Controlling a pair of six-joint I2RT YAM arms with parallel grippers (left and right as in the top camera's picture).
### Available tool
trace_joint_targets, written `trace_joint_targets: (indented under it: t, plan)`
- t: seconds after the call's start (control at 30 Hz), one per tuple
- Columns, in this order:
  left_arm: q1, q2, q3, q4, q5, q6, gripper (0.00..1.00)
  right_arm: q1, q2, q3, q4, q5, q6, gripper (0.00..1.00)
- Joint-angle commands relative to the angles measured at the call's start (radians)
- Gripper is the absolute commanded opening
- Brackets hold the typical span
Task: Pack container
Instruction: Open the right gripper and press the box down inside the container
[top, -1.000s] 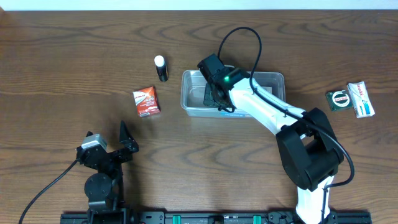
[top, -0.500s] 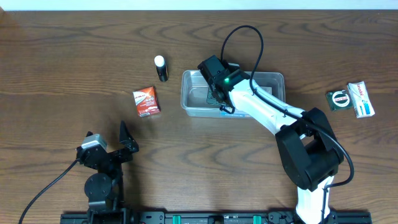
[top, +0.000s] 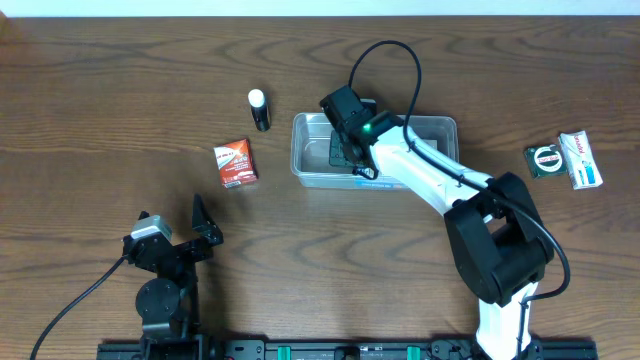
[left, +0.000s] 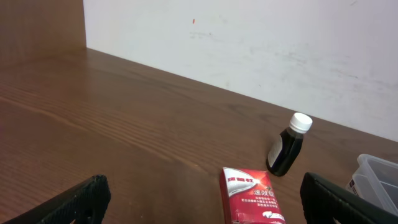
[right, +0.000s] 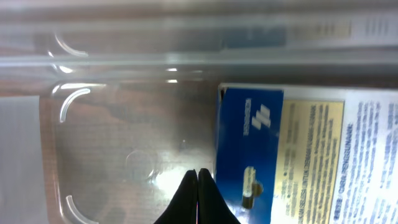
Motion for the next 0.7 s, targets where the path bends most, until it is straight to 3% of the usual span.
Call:
trace_joint_targets:
  t: [0.0,0.67]
  plan:
    - [0.002,-0.006,-0.023,-0.034,-0.027,0.006,0.98,-0.017,-0.029,-0.006,0.005,-0.005,-0.048,0.01]
    - [0.002,-0.006,-0.023,-0.034,-0.027,0.006,0.98,-0.013,-0.028,-0.019,0.045,-0.003,-0.069,0.01]
